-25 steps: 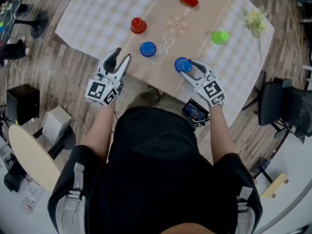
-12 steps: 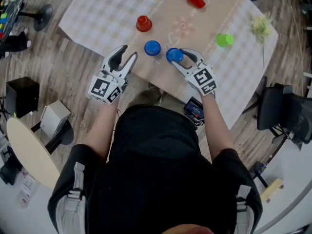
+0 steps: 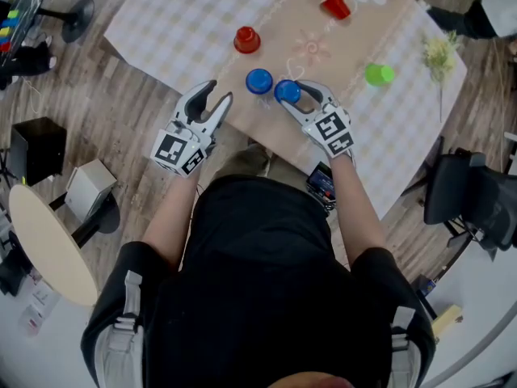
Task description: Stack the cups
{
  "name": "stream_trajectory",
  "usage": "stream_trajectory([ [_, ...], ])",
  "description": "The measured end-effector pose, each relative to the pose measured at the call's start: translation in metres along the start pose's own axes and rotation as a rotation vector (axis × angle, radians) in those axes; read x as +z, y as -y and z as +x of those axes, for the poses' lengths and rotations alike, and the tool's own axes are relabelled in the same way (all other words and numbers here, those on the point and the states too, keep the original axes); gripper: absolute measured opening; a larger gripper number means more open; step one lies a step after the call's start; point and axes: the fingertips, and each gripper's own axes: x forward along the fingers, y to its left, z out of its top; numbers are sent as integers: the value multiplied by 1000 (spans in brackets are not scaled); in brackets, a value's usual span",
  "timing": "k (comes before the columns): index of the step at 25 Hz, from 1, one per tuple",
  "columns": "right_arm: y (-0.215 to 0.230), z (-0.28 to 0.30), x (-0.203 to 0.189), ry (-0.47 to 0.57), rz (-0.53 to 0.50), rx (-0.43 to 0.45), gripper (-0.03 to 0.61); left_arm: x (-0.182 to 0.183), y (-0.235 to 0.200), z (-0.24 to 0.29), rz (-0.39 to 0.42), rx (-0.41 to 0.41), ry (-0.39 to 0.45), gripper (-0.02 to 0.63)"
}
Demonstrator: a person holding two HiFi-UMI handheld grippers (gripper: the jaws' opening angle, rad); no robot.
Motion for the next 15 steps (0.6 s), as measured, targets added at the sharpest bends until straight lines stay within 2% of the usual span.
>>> stream_trajectory([
  [9,3,2,3,15,28,26,250,-5,-5,2,-11,10,4,161],
  [12,12,-15,23,104,61,16,262,-5,-6,6,-19,11,5,161],
  [15,38,-43,53,219,89,-43,262,-6,-8,9,-26,10,3,161],
])
